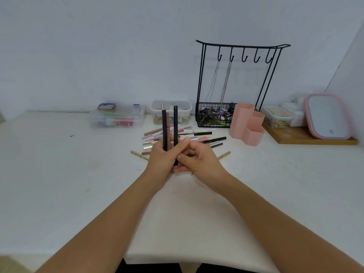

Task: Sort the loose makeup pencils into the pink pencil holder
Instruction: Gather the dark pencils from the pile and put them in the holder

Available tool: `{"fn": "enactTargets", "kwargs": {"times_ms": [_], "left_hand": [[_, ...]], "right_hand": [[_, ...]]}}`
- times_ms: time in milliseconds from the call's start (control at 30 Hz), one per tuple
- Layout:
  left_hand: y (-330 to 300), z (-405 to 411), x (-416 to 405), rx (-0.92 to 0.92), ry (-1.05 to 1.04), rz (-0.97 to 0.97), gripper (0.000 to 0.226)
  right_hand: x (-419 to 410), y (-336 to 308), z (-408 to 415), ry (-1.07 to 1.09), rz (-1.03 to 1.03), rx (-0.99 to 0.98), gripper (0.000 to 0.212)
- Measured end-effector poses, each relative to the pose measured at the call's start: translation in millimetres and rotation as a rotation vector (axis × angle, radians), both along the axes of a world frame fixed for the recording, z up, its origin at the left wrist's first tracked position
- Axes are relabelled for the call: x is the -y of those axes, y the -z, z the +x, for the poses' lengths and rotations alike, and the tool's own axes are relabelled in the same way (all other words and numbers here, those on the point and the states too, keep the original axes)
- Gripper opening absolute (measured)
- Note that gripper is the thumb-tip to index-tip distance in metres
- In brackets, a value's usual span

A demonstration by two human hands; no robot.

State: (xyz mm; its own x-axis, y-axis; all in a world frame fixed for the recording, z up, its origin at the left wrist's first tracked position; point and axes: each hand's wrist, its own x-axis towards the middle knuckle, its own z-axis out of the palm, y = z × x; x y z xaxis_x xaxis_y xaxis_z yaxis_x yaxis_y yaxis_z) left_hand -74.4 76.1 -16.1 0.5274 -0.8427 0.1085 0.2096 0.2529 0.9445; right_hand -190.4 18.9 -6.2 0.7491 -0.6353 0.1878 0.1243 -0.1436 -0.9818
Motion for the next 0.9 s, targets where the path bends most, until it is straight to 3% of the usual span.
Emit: {"fn": "enactTargets", "kwargs": {"times_ms": [67, 267, 400, 467, 633, 900], "left_hand": [[2.7, -0.4, 3.8, 0.005, -0.045, 0.02, 0.012], [3.3, 1.7, 5.1, 0.041, -0.055, 0.036, 0.026], [-2.9, 6.8, 1.4, 0.106, -0.106, 0.071, 0.032], [-5.0, 8.8, -1.5, 0.045, -0.097, 0.077, 0.028], [-5.1, 11.4, -1.6, -0.058, -0.086, 0.131, 0.035], [-4.0, 13.1, -1.0, -0.086, -0.089, 0.148, 0.045]], "right_hand": [[-1.2, 2.0, 1.0, 0.017, -0.011, 0.002, 0.02], [3.1, 0.1, -3.2, 0.053, -0.03, -0.038, 0.014], [50.5, -8.1, -22.7, 0.418, -0.586, -0.259, 0.009], [77.1, -6.4, -39.1, 0.544, -0.737, -0.408, 0.015], [104.7, 9.2, -57.1, 0.515, -0.737, -0.626, 0.024], [111.7, 11.4, -53.0, 0.486, -0.772, -0.7, 0.023]]}}
